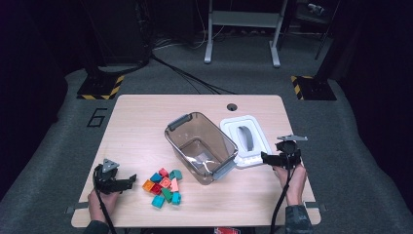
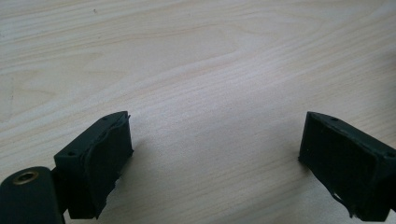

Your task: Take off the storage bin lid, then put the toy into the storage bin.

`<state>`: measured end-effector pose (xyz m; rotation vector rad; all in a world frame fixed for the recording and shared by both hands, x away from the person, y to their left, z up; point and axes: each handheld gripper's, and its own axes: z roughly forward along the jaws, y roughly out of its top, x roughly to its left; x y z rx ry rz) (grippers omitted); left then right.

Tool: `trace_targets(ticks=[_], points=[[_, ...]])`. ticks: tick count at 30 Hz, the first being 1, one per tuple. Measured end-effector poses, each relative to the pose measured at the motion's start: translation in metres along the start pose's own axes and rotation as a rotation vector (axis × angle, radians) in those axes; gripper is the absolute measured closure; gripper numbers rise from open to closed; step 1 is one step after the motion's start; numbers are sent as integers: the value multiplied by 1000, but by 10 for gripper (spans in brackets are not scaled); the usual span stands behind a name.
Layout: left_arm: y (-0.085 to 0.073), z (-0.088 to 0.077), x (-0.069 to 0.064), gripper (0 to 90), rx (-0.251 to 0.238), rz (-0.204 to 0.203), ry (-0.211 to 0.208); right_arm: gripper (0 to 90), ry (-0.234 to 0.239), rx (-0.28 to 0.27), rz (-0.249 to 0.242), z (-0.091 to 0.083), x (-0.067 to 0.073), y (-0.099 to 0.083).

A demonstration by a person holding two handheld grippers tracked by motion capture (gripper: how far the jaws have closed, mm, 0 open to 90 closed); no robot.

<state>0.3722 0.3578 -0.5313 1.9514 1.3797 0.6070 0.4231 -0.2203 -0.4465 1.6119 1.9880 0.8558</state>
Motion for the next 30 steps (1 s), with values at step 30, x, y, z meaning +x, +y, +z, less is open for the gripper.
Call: trace_targets(ticks=[30], points=[[0,0,0,91,0,0,-1,140,-74,158,55,22,-45,-53]])
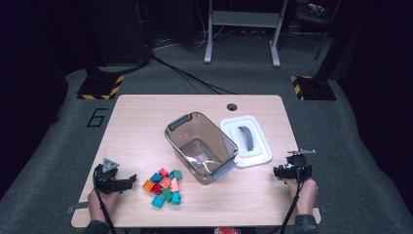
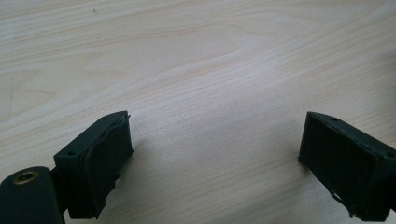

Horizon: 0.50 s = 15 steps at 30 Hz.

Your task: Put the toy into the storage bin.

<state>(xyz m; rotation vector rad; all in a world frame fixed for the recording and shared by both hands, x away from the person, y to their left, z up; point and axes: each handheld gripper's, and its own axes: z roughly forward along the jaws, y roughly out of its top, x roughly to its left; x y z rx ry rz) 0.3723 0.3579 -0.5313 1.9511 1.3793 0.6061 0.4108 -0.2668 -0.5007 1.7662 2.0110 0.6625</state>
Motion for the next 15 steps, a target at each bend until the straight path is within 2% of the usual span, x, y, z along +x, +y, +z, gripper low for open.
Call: trace_targets(ticks=[1,2,6,12,15], points=[[0,0,0,91,0,0,0,146,-11,8,20,-1,1,-1],[0,0,0,91,0,0,0,164,-11,2,2,0,0,-1],[0,0,0,91,0,0,0,235,-13,13,-1,2,1,-4],[0,0,0,91,0,0,0,243,-13,7,-12,4,-1,-5],[0,0,0,91,0,1,0,243,-8,19,5,3,-1,-5]])
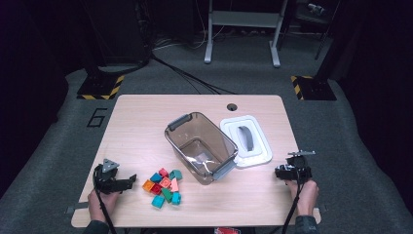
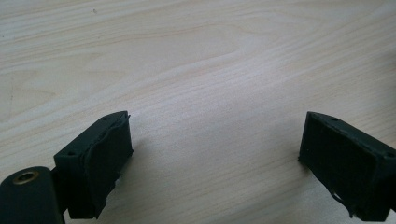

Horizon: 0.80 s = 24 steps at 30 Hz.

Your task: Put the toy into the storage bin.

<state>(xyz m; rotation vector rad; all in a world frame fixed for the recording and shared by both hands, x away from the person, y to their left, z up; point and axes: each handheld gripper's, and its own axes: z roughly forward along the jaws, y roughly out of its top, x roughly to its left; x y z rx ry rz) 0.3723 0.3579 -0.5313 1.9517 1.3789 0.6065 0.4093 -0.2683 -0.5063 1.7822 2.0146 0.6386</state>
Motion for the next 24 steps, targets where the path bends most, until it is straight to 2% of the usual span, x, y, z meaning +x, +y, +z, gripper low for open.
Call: trace_targets(ticks=[10,16,24], points=[[0,0,0,91,0,0,0,246,3,-2,-22,1,-2,1],[0,0,0,91,0,-1,0,250,7,16,-11,0,-1,2],[0,0,0,91,0,-1,0,251,26,7,-19,-2,3,5]])
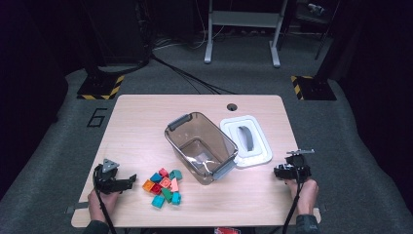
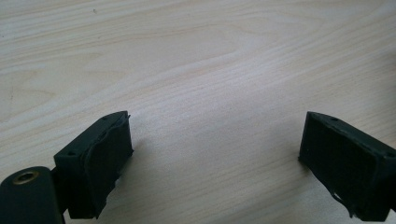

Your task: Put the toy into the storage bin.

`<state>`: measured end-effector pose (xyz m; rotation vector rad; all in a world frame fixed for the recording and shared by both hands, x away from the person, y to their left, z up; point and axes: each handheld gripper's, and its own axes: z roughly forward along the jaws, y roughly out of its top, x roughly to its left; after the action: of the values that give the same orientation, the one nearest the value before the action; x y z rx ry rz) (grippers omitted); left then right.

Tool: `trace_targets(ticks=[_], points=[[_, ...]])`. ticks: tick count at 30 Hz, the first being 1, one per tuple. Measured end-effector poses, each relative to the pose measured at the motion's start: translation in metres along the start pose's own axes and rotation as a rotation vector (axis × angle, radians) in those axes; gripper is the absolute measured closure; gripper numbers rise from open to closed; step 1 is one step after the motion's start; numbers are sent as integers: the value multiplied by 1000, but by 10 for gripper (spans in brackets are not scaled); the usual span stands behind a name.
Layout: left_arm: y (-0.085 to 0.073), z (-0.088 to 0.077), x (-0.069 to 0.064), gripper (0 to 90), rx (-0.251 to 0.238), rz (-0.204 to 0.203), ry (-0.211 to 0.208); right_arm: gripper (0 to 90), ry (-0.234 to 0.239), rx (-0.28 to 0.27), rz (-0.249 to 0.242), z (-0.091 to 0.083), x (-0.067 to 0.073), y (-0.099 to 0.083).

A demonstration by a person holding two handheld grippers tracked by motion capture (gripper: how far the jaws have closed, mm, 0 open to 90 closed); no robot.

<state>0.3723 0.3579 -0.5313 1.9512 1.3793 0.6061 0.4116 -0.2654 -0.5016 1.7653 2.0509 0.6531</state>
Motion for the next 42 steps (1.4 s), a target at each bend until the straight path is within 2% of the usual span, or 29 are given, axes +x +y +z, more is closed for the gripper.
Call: trace_targets(ticks=[2,3,5,6,7,8,10,11,16,19,23,30,42], points=[[0,0,0,91,0,0,0,251,7,-10,2,-2,1,2],[0,0,0,91,0,0,0,251,7,-20,-14,-3,1,3],[0,0,0,91,0,0,0,251,11,-24,-7,-7,4,5],[0,0,0,91,0,0,0,251,18,-35,-21,-9,4,7],[0,0,0,91,0,0,0,251,20,-33,-7,-11,6,8],[0,0,0,91,0,0,0,251,23,-43,-21,-12,6,10],[0,0,0,91,0,0,0,251,28,-47,-17,-16,9,13],[0,0,0,91,0,0,0,251,24,-56,-33,-17,10,15],[0,0,0,91,0,0,0,251,33,-78,-54,-23,16,23],[0,0,0,91,0,0,0,251,46,-81,-51,-26,20,27],[0,0,0,91,0,0,0,251,55,-99,-74,-30,25,34],[0,0,0,91,0,0,0,251,84,-116,-86,-37,34,44],[0,0,0,91,0,0,0,251,125,-132,-138,-42,53,62]])
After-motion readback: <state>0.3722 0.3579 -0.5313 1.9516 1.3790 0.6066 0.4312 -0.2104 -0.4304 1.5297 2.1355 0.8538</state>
